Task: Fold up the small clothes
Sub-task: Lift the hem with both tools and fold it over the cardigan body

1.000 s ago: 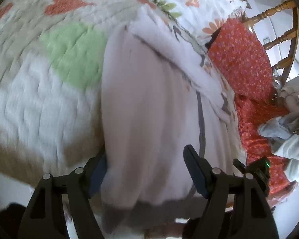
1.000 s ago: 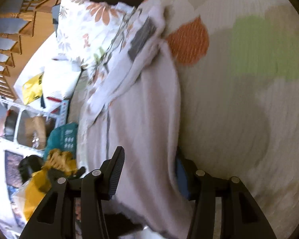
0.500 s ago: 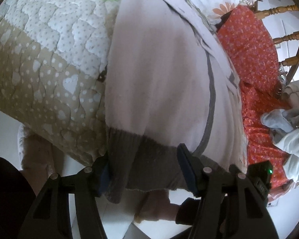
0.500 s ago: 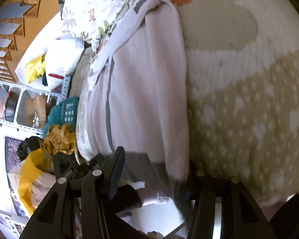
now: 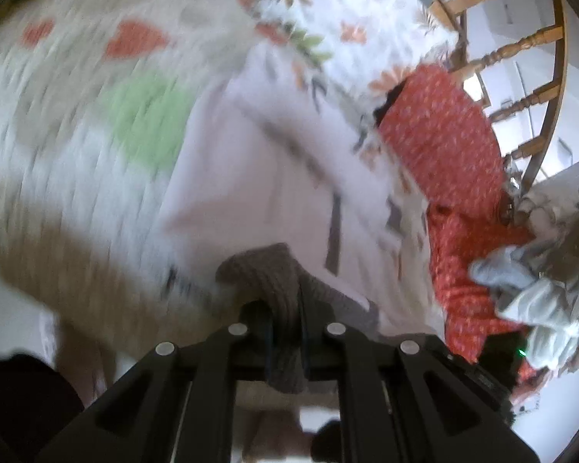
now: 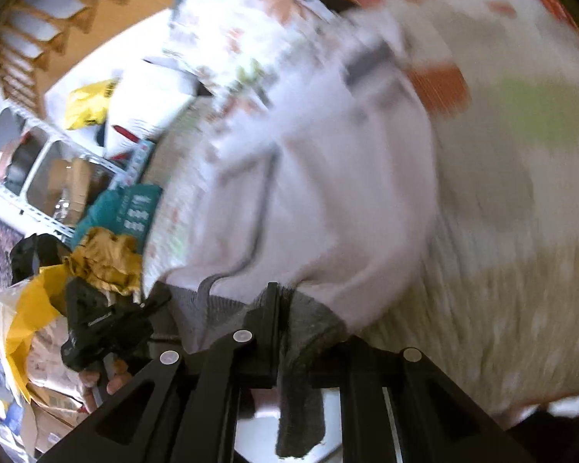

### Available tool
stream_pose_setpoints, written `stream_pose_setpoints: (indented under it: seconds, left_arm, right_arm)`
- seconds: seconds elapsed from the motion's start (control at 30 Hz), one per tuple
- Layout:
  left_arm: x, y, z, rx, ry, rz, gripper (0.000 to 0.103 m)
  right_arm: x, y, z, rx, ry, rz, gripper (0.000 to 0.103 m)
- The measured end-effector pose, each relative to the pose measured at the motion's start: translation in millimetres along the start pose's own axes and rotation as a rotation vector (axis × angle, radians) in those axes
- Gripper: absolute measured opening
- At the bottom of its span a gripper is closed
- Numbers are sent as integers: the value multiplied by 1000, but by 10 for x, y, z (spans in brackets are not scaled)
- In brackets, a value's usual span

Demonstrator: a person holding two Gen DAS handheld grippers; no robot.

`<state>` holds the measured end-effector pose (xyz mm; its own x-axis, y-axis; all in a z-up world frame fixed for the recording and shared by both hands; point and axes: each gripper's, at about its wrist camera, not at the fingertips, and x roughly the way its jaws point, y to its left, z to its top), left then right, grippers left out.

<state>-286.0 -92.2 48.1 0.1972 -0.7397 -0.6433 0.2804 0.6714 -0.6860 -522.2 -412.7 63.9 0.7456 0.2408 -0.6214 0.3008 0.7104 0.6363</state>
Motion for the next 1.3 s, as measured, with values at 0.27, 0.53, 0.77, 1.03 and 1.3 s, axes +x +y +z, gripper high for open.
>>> stream_pose_setpoints:
  seconds: [0.27,0.53,0.77,1.03,1.3]
  left_arm:
    - [434,-298,1090,10,-92,48,8]
    - [1110,-355,1697,-2,-71,103,8]
    - [1592,-537,2141,70,-109,147,8]
    - [1646,-369,2351,-23,-195,180,65]
    - [1412,-360,2318,42,-188,282,68]
  right_arm:
    - [251,338,1128,-65,-81,-83,11]
    - [1020,-122,1843,59,-21,-162,11]
    - [1311,-678,2371,219,-44,-106,11]
    - [1476,-910,2794,211,-111,-162,61]
    - [1280,-773,2734,140,-141,-257,73]
